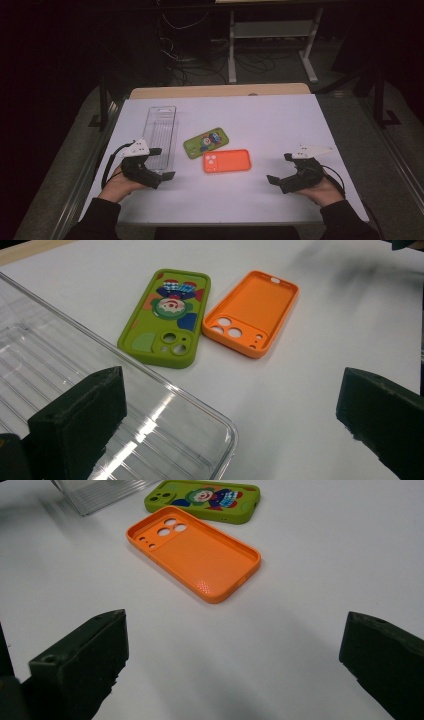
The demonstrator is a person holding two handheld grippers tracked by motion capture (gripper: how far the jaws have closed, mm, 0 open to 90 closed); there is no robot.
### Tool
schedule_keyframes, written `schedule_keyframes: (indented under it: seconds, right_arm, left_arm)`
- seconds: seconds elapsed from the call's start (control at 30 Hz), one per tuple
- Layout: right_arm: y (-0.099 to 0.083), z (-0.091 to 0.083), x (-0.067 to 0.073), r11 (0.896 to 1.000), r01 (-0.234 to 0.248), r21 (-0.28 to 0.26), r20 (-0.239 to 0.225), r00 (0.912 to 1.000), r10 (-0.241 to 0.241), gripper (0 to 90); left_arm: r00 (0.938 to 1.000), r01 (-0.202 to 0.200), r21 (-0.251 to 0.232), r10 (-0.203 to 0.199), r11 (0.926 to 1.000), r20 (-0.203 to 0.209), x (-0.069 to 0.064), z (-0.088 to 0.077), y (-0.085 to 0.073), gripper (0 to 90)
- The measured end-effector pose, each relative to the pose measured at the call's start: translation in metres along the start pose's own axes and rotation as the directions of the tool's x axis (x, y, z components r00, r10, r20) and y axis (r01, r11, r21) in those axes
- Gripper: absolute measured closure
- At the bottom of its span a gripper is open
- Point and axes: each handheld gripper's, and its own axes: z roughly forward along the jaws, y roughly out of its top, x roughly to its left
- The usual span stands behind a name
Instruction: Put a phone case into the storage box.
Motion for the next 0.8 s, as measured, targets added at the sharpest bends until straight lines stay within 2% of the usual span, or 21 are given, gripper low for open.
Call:
schedule_keyframes:
  seconds: [0.27, 0.43, 0.47, 0.63, 0.8]
  right_arm:
    - [0.002, 0.001, 0.000, 1.000, 0.003, -0.001, 0.005, 1.0000, -0.003, 0.0]
    - [0.007, 0.005, 0.000, 1.000, 0.004, 0.010, 0.010, 0.9999, -0.004, 0.0]
    - [0.010, 0.008, -0.001, 1.000, 0.004, 0.015, 0.014, 0.9999, -0.005, 0.0]
    - [0.020, 0.013, -0.003, 0.999, 0.026, 0.039, 0.024, 0.9993, -0.027, 0.1]
    - [0.030, 0.022, -0.005, 0.997, 0.035, 0.072, 0.030, 0.9989, -0.037, 2.7]
  left_arm:
    - [1.0000, -0.002, 0.003, 0.002, 1.0000, 0.000, 0.000, 0.000, 0.000, 0.0]
    - [0.9999, 0.014, -0.004, -0.014, 0.9999, 0.009, 0.001, -0.001, 0.000, 0.0]
    - [0.9999, 0.007, -0.004, -0.006, 1.0000, 0.008, 0.002, -0.001, 0.001, 0.0]
    - [0.9998, 0.020, -0.006, -0.020, 0.9998, 0.007, 0.002, -0.003, 0.001, 0.0]
    - [0.9999, 0.002, 0.011, -0.002, 0.9999, 0.010, 0.003, -0.003, 0.002, 0.0]
